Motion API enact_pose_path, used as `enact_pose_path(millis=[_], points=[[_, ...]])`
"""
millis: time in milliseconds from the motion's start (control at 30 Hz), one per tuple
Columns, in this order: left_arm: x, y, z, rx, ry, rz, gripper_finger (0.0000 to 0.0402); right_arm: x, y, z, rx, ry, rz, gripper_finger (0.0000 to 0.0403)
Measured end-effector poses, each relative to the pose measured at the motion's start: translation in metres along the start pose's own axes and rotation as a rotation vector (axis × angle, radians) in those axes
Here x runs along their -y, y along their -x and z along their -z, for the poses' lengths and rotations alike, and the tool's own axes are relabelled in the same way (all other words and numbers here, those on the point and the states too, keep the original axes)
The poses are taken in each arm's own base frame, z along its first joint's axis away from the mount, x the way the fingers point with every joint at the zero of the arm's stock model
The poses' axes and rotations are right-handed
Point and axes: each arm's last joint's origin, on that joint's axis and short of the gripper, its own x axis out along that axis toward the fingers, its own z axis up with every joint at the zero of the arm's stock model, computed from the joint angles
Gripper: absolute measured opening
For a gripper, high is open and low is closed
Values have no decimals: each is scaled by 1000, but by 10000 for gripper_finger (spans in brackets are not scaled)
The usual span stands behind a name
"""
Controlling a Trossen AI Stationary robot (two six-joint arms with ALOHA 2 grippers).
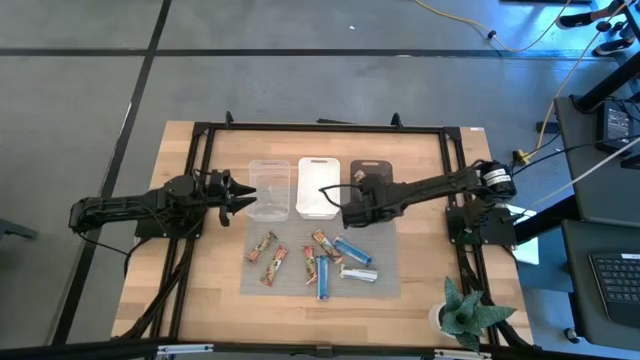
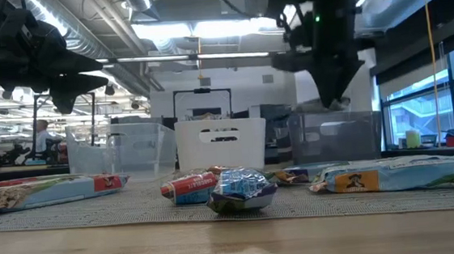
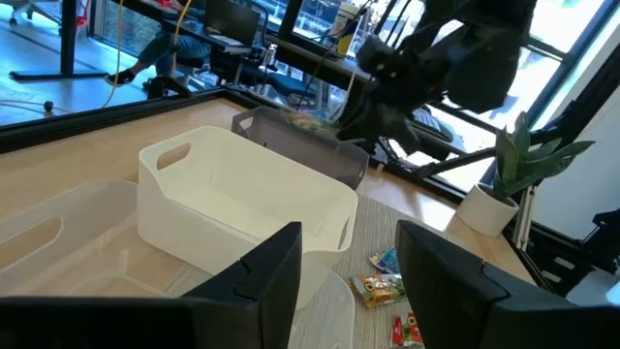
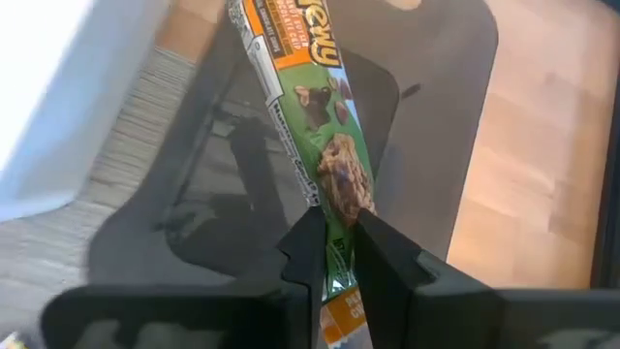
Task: Pick and place Granola Bars by type
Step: Put the top right yellow granola bar into the black bin, then put the left red granola bar into the transparent bin
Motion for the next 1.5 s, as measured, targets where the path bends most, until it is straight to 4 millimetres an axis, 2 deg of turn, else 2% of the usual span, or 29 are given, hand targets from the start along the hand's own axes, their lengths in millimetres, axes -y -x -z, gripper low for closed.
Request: enact_pose_path(millis=[333,533,800,867,1000,1100,1233,1367,1500], points=[[0,0,0,0,0,0,162,3,-33,4,-87,-46,-12,58],[0,0,0,0,0,0,162,4,-41,9,-88,-40,-14,59],[0,0,0,0,0,0,162,3,-41,8,-99,-30,-21,116],[0,0,0,0,0,0,162,4,-39,7,-114,28,-11,129],[0,0,0,0,0,0,162,5,-17,-4,-165,239,-11,139],[0,0,0,0,0,0,162,3,9,-14,-153,348,-48,139],[0,0,0,0,0,0,162,-10,49,-21,-129,576,-253,139],[0,0,0,0,0,0,162,-24,84,-15,-48,789,-479,139],[0,0,0,0,0,0,162,-32,102,1,66,925,-549,139]])
